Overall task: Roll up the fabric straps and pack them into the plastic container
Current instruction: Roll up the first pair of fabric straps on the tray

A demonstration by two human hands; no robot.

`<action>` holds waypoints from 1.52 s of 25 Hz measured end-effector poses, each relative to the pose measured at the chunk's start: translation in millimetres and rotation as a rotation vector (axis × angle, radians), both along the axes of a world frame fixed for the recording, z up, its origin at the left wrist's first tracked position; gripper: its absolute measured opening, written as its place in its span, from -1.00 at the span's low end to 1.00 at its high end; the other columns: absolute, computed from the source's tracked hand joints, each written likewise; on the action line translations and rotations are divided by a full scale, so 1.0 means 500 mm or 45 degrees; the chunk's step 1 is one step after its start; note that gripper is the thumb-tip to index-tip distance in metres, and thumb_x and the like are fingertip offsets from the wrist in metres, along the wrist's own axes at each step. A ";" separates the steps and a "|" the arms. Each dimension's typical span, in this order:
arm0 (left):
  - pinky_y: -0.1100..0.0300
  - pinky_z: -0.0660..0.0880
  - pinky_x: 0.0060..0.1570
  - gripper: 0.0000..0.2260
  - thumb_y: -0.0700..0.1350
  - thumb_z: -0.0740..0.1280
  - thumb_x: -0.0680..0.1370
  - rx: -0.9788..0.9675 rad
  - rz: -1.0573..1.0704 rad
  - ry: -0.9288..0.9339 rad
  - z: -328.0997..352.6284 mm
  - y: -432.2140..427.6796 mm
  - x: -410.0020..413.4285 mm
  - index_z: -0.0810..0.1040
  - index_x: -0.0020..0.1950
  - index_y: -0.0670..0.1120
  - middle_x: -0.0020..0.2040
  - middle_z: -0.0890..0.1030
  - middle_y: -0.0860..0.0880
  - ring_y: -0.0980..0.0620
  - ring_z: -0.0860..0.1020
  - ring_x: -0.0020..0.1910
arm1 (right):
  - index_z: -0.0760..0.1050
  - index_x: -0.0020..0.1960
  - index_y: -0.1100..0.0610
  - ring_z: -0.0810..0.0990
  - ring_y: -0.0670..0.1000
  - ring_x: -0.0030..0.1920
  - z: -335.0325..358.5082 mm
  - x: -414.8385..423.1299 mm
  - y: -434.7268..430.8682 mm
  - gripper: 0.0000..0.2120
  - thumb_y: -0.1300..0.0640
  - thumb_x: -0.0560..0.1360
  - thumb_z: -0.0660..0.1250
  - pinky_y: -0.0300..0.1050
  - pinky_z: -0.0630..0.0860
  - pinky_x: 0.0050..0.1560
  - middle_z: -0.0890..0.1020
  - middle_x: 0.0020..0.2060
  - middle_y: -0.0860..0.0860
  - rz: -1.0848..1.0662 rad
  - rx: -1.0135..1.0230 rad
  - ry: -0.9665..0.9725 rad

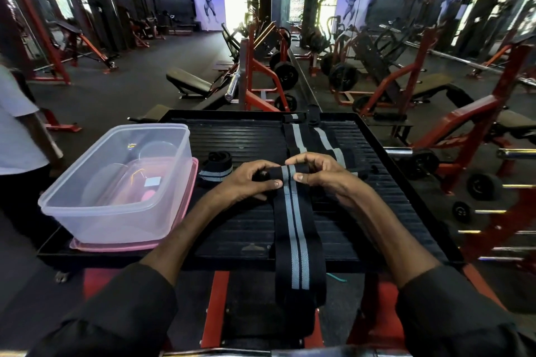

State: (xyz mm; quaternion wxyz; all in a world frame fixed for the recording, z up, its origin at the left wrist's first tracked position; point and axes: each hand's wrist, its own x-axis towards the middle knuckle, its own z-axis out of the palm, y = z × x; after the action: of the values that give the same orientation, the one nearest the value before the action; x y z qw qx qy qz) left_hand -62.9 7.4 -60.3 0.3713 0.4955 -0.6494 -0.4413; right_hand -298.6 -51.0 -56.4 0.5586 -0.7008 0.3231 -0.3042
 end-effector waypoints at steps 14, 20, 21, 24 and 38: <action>0.36 0.49 0.10 -0.60 -0.24 0.59 0.38 -0.345 0.187 -0.141 -0.017 0.039 -0.018 0.63 0.16 0.01 0.13 0.65 0.10 0.32 0.58 0.09 | 0.60 0.23 -0.03 0.56 -0.03 0.17 0.017 0.001 0.060 -0.73 -0.11 0.59 0.37 -0.02 0.47 0.10 0.64 0.19 -0.06 -0.100 0.002 0.355; 0.07 0.62 0.15 -0.67 -0.11 0.48 0.53 0.034 -0.074 -0.086 -0.008 0.038 -0.017 0.54 0.27 0.05 0.24 0.60 -0.03 0.08 0.61 0.19 | 0.60 0.23 0.21 0.62 -0.06 0.03 0.005 -0.012 0.082 -0.73 0.23 0.55 0.45 -0.16 0.58 0.09 0.68 0.03 0.06 -0.051 -0.139 -0.039; 0.02 0.62 0.17 -0.67 -0.10 0.49 0.52 0.011 -0.063 -0.102 -0.010 0.037 -0.017 0.56 0.27 0.03 0.23 0.61 -0.04 0.02 0.62 0.20 | 0.59 0.24 0.23 0.63 -0.06 0.05 0.002 -0.012 0.083 -0.72 0.27 0.53 0.45 -0.13 0.58 0.12 0.68 0.05 0.09 -0.045 -0.147 -0.052; 0.30 0.55 0.14 -0.64 -0.12 0.57 0.44 -0.202 0.028 -0.161 -0.015 0.049 -0.021 0.62 0.21 0.03 0.10 0.68 0.05 0.19 0.63 0.11 | 0.59 0.23 0.22 0.63 -0.02 0.12 -0.001 -0.012 0.091 -0.66 0.34 0.48 0.48 -0.01 0.56 0.21 0.67 0.09 0.10 -0.063 -0.105 -0.061; 0.17 0.51 0.31 -0.58 -0.26 0.54 0.43 -0.568 0.266 -0.040 -0.015 0.078 -0.041 0.58 0.25 -0.02 0.17 0.64 0.10 0.20 0.59 0.19 | 0.61 0.20 0.12 0.67 0.16 0.19 -0.011 0.031 0.125 -0.67 -0.10 0.60 0.37 0.08 0.57 0.19 0.70 0.14 0.13 -0.311 0.027 -0.184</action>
State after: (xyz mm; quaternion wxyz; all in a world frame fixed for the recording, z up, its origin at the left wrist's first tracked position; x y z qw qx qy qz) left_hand -83.3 46.6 -67.9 0.5050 0.4726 -0.6816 -0.2386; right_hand -283.2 11.3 -62.1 0.5465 -0.6267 0.3682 -0.4161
